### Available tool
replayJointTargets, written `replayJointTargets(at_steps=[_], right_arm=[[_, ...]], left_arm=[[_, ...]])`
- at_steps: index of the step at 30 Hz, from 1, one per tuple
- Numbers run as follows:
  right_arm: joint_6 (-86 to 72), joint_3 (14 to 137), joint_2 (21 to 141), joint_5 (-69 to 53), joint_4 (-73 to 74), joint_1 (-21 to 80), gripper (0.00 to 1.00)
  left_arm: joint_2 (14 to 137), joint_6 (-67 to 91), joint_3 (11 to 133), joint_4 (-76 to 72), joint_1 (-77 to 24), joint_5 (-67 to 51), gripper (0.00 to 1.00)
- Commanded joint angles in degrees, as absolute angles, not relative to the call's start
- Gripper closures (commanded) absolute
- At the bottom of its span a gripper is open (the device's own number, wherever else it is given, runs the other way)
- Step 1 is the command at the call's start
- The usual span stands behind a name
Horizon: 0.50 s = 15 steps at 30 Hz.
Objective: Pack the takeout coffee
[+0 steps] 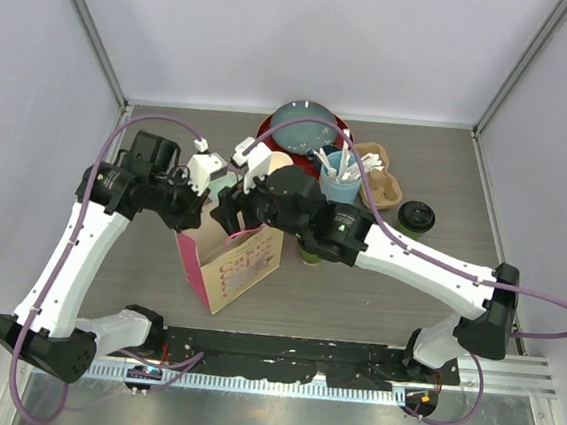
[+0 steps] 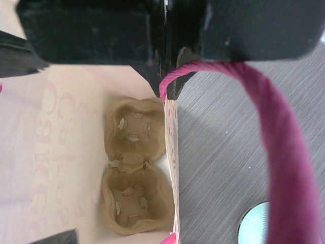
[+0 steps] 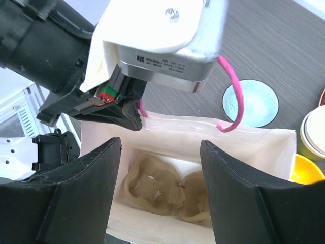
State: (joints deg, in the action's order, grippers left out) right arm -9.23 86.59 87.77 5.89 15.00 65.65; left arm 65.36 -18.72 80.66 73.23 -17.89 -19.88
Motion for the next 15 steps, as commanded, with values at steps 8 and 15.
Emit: replayJointTargets(at_steps=[8,15], right_arm=[[-7.3,88.2,79.7,10.8,14.0,65.8,0.31],[-6.0,88.4,76.3,14.3,15.6,65.9,0.31]], left_arm=[[65.0,-20.6,80.9,74.4,-17.9,-20.7,1.00],[65.3,-21.2,81.6,75.2,-17.9,-21.3,1.00]])
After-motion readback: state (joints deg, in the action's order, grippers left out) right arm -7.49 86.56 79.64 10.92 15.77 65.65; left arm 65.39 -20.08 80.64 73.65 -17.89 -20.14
